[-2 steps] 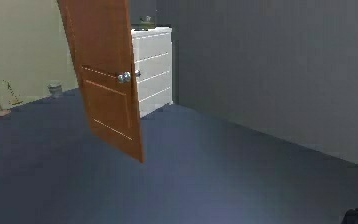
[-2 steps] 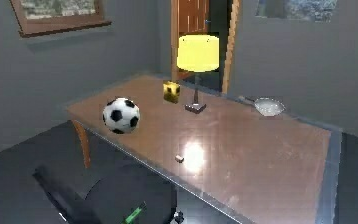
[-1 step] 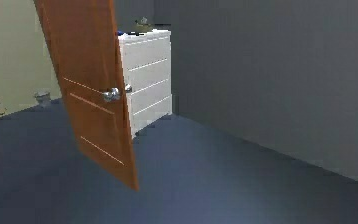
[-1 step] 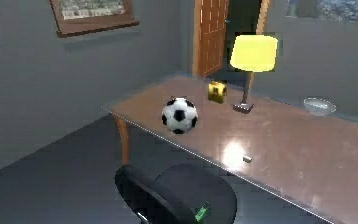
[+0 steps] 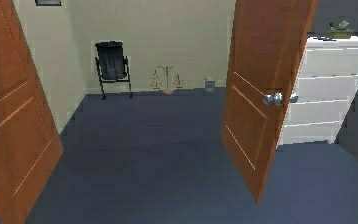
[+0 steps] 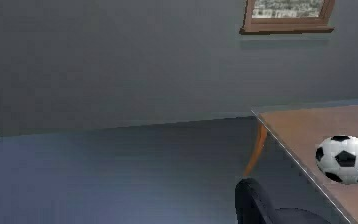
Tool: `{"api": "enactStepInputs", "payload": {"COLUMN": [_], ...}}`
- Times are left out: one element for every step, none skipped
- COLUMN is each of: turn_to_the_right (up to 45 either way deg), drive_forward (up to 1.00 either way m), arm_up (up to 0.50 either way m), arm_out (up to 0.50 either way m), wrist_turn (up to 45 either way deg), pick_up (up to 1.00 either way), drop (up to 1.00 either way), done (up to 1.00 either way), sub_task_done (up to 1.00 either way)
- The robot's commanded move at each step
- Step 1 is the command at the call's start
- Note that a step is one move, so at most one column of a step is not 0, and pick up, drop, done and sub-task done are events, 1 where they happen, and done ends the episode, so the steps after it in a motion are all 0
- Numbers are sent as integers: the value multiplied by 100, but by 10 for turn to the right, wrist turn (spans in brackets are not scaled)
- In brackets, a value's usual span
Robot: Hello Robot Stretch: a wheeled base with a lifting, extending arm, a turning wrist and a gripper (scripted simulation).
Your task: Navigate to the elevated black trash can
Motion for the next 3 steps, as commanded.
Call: {"api": "enactStepInputs", "payload": {"turn_to_the_right": [-30,0,-120], "drive_forward": [0,55,0], "arm_up": [0,0,0], "arm_out": [0,0,0], "wrist_turn": [0,0,0], "pick_up": [0,0,0], "drop": [0,0,0], "done": [0,0,0], "sub_task_done": [0,0,0]}}
